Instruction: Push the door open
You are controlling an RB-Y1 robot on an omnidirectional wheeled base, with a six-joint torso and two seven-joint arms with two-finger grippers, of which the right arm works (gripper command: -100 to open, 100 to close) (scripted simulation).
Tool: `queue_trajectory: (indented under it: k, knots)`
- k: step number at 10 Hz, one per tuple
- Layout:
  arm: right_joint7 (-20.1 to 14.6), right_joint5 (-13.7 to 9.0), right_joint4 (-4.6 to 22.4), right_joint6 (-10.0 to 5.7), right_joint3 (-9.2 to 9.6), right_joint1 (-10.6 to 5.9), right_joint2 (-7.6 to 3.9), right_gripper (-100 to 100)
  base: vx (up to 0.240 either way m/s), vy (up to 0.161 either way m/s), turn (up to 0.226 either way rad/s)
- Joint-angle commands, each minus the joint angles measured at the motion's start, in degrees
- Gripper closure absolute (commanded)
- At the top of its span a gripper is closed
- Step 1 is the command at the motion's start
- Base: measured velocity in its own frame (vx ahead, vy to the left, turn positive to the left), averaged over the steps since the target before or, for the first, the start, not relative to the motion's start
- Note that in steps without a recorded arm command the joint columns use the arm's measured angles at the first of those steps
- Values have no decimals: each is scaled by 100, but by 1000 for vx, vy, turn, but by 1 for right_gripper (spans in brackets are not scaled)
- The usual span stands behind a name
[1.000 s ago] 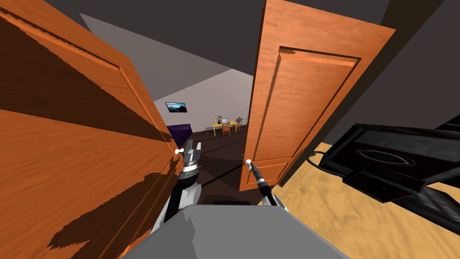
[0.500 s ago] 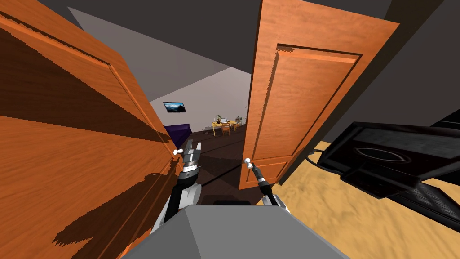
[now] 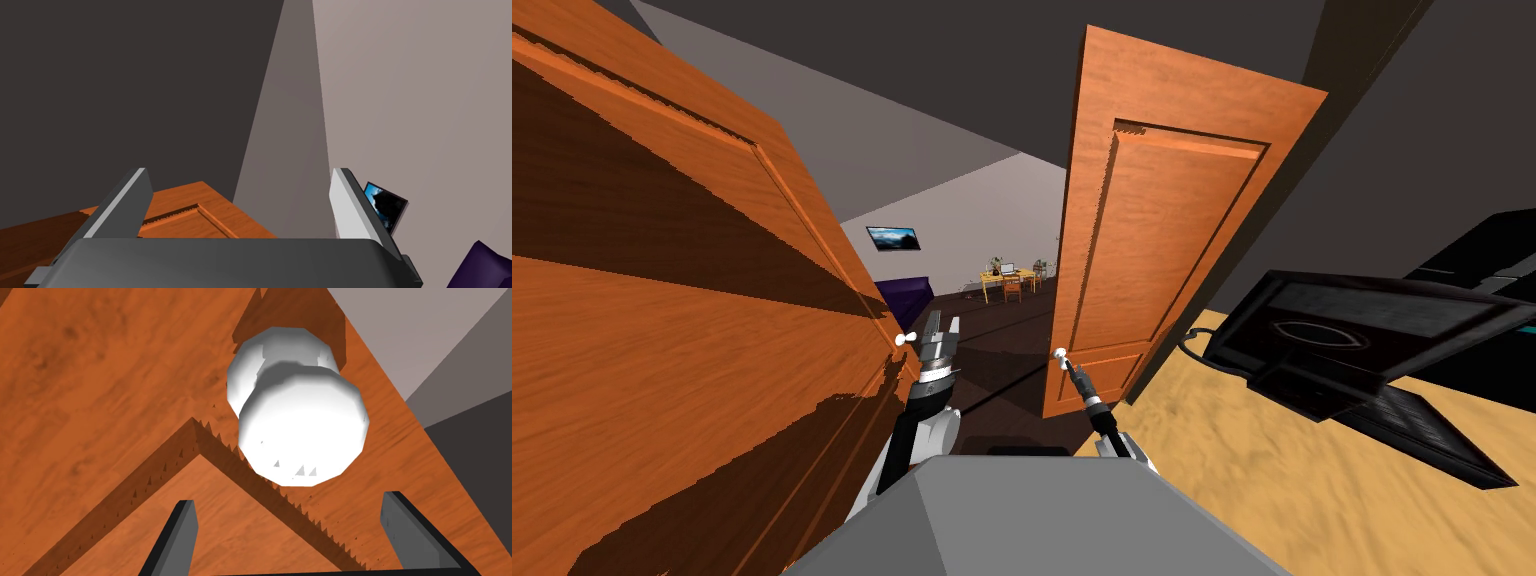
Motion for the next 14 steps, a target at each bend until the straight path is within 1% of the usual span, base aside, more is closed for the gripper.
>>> queue_trajectory:
  k: [1,2,4,5,6,7,8,9,10,11,12,13,14]
  knots:
    - [286,15,-26,18,88,21,-33,-100,-36,15,-114]
    - [366,15,-26,18,88,21,-33,-100,-29,11,-40]
    - [735,37,-62,46,215,49,-76,-100,-35,12,-91]
    - [832,37,-62,46,215,49,-76,-100,-29,16,-39]
    - [1034,48,-81,60,280,63,-99,-100,-34,17,-73]
    - [1066,48,-81,60,280,63,-99,-100,-29,14,-45]
    - [1299,59,-99,74,345,77,-122,-100,-34,7,-78]
    - [1446,70,-118,88,410,92,-144,-100,-52,12,-110]
    - [1536,70,-118,88,410,92,-144,-100,-36,12,-52]
    - [1739,81,-136,103,474,106,-167,-100,-26,10,-62]
    - [1769,81,-136,103,474,106,-167,-100,-23,8,-40]
    - [1997,92,-154,117,537,120,-189,-100,-32,12,-79]
    - [2143,102,-171,130,597,133,-209,-100,-40,14,-130]
